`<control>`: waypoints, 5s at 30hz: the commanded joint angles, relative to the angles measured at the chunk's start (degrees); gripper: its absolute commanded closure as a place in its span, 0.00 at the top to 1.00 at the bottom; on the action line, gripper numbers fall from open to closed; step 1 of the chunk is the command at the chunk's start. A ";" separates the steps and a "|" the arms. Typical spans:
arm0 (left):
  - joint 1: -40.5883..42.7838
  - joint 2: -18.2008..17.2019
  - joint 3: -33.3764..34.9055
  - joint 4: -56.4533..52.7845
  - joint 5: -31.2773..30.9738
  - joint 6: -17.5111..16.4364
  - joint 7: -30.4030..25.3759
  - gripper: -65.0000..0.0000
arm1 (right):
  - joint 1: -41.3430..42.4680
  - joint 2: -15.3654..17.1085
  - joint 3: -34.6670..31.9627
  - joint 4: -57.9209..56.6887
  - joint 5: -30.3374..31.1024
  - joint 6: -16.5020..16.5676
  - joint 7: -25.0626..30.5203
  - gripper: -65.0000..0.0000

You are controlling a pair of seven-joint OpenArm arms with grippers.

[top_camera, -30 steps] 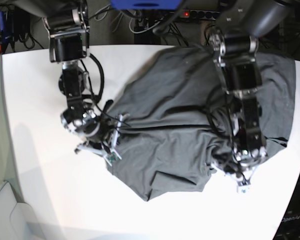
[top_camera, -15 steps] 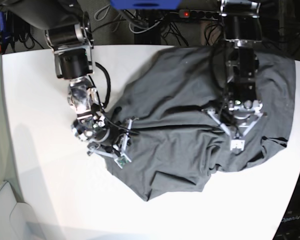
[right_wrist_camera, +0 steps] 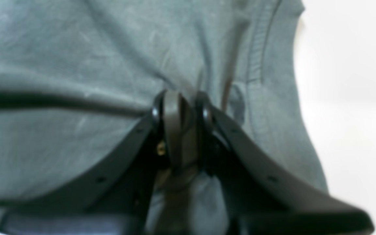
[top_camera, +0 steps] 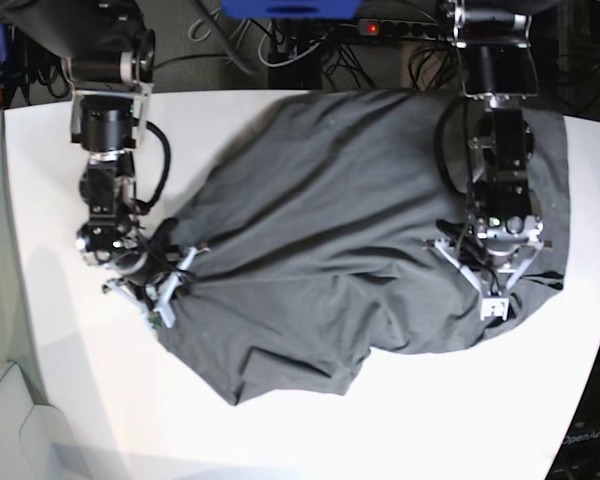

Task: Layout the t-shirt on the table in an organized manner, then fold the t-shirt properly
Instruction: 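Pull both grippers apart holding opposite shirt ends to stretch it, then release and regrasp the shirt edge with the right gripper nearby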

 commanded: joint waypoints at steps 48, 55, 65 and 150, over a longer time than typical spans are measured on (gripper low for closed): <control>-4.93 -13.30 -0.58 -23.56 -0.06 0.04 -14.17 0.10 | -5.46 -5.21 -6.68 31.29 -2.64 9.39 -20.42 0.10; -4.93 -13.39 -0.58 -23.56 -0.24 0.04 -14.35 0.10 | 0.87 -8.64 -8.61 16.60 -2.64 9.39 -18.75 0.10; -4.93 -13.30 -0.58 -23.56 -0.24 0.04 -14.35 0.10 | 3.06 -8.81 -8.87 7.81 -2.81 9.39 -13.30 0.10; -4.40 -16.29 -0.49 -24.18 0.20 -0.05 -18.04 0.10 | 17.13 -2.40 -13.88 -21.72 -3.08 -24.32 28.02 0.11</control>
